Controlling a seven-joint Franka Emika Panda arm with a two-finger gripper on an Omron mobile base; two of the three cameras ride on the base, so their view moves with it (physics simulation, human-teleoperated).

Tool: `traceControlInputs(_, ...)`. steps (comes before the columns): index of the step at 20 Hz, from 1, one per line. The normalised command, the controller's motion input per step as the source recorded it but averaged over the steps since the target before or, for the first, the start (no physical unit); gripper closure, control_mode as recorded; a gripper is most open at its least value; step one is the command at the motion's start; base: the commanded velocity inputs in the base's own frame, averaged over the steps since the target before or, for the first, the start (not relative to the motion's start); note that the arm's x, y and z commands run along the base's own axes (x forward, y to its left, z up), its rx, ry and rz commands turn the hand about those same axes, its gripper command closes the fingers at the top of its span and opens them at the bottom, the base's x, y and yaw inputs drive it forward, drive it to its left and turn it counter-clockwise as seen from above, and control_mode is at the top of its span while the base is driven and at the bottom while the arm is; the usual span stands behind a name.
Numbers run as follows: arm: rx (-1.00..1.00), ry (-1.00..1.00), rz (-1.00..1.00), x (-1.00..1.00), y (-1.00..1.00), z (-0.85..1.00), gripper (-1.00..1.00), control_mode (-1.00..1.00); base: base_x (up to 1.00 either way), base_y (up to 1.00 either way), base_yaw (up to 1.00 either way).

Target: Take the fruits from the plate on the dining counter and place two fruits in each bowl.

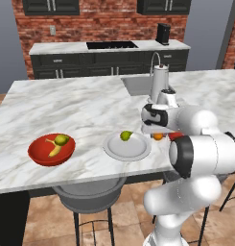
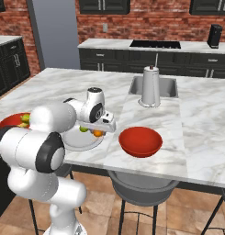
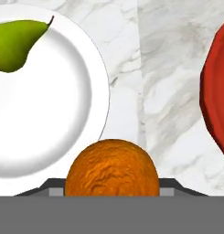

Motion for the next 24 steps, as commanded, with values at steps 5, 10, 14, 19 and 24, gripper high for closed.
traceControlInputs(5,-0.02,-0.01,0.03,-0.16,-0.79,0.25,1.00,-1.00,0.00,0.00,0.00)
traceControlInputs(10,-0.01,0.00,0.00,-0.03,-0.72,0.00,1.00,-1.00,0.00,0.00,0.00)
traceControlInputs(14,0.00,0.00,0.00,0.32,-0.48,-0.15,1.00,-1.00,0.00,0.00,0.00)
traceControlInputs(19,0.00,0.00,0.00,0.34,-0.45,-0.20,1.00,-1.00,0.00,0.00,0.00)
traceControlInputs(24,0.00,0.00,0.00,0.25,-0.41,-0.33,1.00,-1.00,0.00,0.00,0.00)
